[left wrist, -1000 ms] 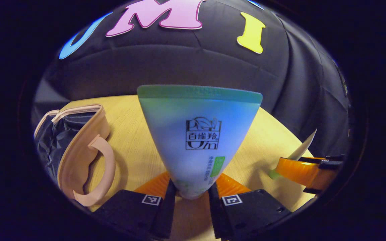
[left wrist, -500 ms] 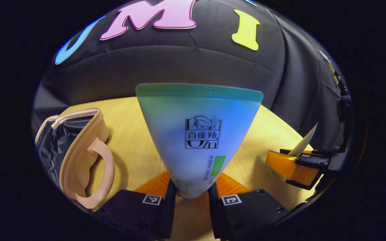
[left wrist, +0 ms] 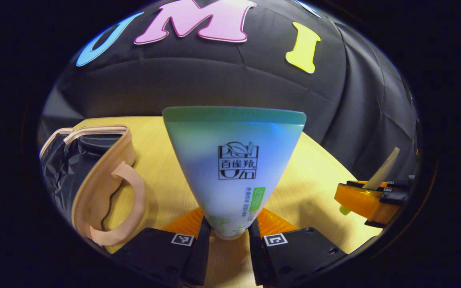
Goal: First open the suitcase, pack the skin care products into it, and then close the suitcase.
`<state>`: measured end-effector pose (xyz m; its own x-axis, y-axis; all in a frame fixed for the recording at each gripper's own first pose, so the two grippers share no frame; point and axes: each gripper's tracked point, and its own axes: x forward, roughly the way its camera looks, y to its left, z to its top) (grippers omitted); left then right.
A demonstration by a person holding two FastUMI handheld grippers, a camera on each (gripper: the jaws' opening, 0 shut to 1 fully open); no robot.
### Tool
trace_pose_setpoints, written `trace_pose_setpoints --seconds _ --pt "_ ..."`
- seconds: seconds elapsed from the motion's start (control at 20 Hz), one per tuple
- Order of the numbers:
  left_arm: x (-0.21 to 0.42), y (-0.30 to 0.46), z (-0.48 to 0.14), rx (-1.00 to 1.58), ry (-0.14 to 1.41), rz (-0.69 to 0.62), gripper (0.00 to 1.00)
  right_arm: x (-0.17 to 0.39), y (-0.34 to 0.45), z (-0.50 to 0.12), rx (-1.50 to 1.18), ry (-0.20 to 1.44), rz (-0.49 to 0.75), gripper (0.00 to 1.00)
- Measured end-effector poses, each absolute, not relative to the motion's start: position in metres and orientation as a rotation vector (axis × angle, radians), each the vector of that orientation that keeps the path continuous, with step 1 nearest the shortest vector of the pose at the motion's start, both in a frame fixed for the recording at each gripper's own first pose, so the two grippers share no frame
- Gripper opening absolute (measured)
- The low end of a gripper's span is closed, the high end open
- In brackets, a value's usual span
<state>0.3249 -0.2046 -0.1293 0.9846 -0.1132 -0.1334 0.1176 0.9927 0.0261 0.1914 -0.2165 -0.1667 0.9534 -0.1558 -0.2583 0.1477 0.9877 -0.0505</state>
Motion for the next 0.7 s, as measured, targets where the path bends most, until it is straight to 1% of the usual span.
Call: trace_pose_setpoints --seconds 0.25,0.45,0.5,0.55,0.7 --pt "0.269 -0.160 -0.063 0.021 0.055 -0.097 0.48 0.168 -0.168 -0.121 -0.067 0.248 -0.075 0.29" --pt "0.223 -0.074 -0.022 0.040 0.037 -0.020 0.48 0.153 -0.101 -0.098 -0.065 0.255 0.033 0.29" --pt "0.215 -0.051 -0.016 0.037 0.043 -0.004 0.45 0.150 -0.081 -0.095 -0.056 0.257 0.058 0.29" --pt "0.210 -0.025 -0.014 0.039 0.053 0.016 0.48 0.149 -0.062 -0.092 -0.053 0.256 0.084 0.29" --pt "0.213 0.041 -0.020 0.061 0.114 0.059 0.48 0.149 -0.013 -0.086 -0.084 0.266 0.149 0.29"
